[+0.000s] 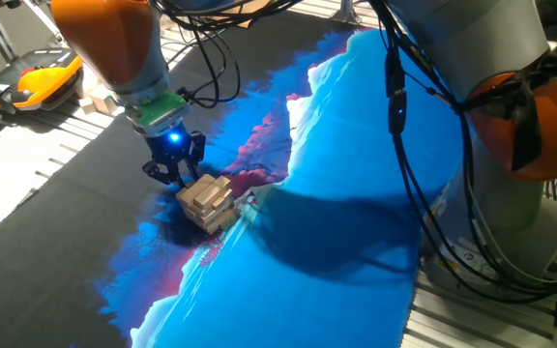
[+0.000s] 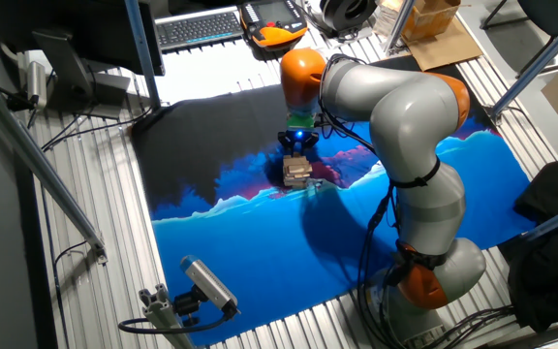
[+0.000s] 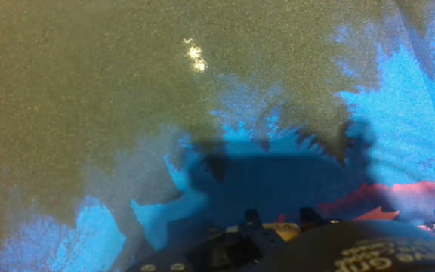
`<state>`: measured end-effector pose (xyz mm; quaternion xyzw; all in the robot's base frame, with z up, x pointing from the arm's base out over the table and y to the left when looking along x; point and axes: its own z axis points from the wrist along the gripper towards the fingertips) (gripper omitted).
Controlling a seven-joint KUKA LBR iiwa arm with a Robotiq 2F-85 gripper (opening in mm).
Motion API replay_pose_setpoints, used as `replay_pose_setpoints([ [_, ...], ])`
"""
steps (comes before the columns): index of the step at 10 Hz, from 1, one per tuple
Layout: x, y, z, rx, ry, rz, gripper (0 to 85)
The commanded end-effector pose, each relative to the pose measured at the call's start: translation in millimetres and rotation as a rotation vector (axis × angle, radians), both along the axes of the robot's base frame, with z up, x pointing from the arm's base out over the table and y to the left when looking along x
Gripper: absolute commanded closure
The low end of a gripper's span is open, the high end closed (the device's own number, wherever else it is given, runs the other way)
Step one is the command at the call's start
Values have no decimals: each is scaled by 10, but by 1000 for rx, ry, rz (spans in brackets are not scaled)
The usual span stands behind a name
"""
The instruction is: Play Jenga
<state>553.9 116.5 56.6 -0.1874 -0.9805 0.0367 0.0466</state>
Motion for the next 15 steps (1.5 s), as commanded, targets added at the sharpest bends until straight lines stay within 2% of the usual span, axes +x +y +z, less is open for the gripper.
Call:
replay_pose_setpoints([
  [1,-5,1,4,2,1,-2,510],
  [11,-29,24,-1,1,2,-5,510],
  [12,-29,24,0,1,2,-3,680],
  [15,-27,22,1,1,2,-3,680],
])
